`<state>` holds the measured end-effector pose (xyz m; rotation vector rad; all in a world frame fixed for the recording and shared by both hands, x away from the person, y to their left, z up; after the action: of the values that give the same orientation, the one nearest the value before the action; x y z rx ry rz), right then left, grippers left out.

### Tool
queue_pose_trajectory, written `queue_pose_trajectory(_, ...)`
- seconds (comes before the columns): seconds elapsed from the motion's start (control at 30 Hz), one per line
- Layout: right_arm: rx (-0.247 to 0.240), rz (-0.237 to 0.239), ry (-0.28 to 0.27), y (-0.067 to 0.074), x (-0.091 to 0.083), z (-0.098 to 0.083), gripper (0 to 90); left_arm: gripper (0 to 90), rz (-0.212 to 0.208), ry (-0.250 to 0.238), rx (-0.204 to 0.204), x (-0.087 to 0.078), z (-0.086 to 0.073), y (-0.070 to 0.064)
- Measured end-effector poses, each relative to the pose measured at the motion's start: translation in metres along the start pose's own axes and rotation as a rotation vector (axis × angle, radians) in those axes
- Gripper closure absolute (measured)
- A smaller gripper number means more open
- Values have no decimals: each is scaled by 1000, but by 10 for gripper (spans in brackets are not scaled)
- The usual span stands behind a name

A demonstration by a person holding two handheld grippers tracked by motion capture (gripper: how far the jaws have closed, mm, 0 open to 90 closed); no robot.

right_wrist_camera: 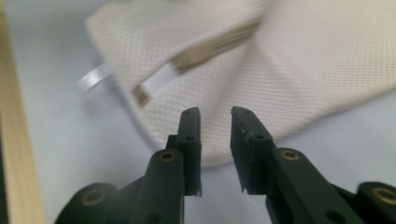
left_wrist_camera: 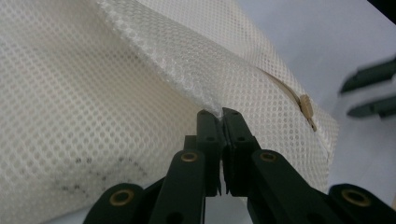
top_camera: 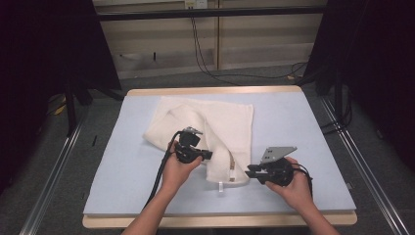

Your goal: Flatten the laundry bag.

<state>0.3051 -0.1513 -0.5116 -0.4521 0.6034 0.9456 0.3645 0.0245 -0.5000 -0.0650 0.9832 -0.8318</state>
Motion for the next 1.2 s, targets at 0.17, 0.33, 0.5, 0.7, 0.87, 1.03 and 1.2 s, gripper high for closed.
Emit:
queue_pose_trajectory(0.17,18,-89,-4,-26,6,0,651,868,-9,3,8,-5,-12,0)
queue_pose_trajectory(0.33,70,-166,47,-47,23,1,557,868,-5,-4,18,-8,-17,-1)
queue_pose_trajectory(0.5,27,-146,55,-62,49,11,500,868,-11,-9,23,-9,-22,-3)
queue_pose_trajectory(0.7,-7,-43,112,-56,74,14,728,868,-20,-9,22,-12,-26,-3)
queue_pose_trajectory(0.87,-6,-36,111,-57,75,15,900,868,-23,-29,18,-13,-26,-5)
queue_pose_trajectory(1.03,21,-160,111,-84,65,9,900,868,-50,-35,26,-11,-27,-15)
queue_pose_trajectory(1.2,63,-190,76,-95,56,10,885,869,-68,-23,51,-7,-30,-27)
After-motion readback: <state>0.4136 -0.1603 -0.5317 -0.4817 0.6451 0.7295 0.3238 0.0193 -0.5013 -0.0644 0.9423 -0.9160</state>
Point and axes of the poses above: each handheld gripper's, and its own axes: x roughly forward along the jaws, z roughly out of its top, y roughly to its left, the point moved 9 cm from there along x, roughly forward along the jaws, and after that the axes turned 10 degrees about -x, right-handed, at the moved point
